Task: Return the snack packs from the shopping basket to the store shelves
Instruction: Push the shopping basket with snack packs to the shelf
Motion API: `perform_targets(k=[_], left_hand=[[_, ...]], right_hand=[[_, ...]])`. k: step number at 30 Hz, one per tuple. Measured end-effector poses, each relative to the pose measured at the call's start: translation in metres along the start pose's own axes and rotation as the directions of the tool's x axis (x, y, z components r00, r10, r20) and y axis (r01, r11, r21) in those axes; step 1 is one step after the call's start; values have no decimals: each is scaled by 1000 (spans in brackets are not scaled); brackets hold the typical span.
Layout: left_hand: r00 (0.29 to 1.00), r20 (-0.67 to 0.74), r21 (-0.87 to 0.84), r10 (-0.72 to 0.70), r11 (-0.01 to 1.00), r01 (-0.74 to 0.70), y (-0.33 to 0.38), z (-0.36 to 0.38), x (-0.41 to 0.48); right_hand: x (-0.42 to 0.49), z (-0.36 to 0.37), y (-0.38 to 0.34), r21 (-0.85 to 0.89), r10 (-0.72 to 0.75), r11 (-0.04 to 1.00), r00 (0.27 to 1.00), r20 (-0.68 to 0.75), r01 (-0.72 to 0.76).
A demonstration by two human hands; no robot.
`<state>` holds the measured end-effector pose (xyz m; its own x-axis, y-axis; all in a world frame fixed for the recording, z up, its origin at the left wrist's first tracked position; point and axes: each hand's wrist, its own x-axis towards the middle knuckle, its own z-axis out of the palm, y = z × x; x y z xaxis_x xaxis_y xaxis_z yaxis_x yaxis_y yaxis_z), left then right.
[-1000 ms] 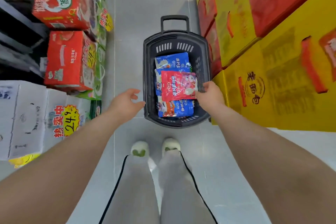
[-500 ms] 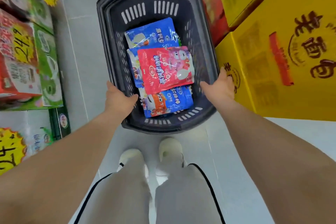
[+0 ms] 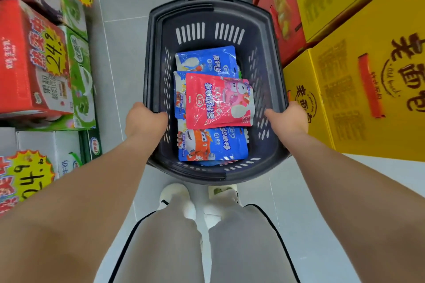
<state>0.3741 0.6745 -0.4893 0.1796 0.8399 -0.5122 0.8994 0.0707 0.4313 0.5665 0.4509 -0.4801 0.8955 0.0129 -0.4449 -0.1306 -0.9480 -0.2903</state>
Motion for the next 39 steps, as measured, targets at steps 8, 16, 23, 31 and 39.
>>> perform_targets(k=[8,16,23,31,39], left_hand=[[999,-48,-25,-21,999,20,4,-112,-94],[994,-103,-80,48,995,-57,-5,-241,-199],[981,-56,-47,188,981,-190,-55,-299,-241],[936,75,105,344,931,-351,-105,-321,-319],[784,323,176,531,780,-601,-107,-260,-441]], right_hand=[[-99,-96,-21,10,-58,998,998,39,57],[-231,-195,-25,126,-131,984,991,18,128],[-357,-192,18,261,-32,964,998,-47,43],[-492,-195,110,363,168,923,982,-82,-128],[-582,-215,270,519,419,796,902,-101,-312]])
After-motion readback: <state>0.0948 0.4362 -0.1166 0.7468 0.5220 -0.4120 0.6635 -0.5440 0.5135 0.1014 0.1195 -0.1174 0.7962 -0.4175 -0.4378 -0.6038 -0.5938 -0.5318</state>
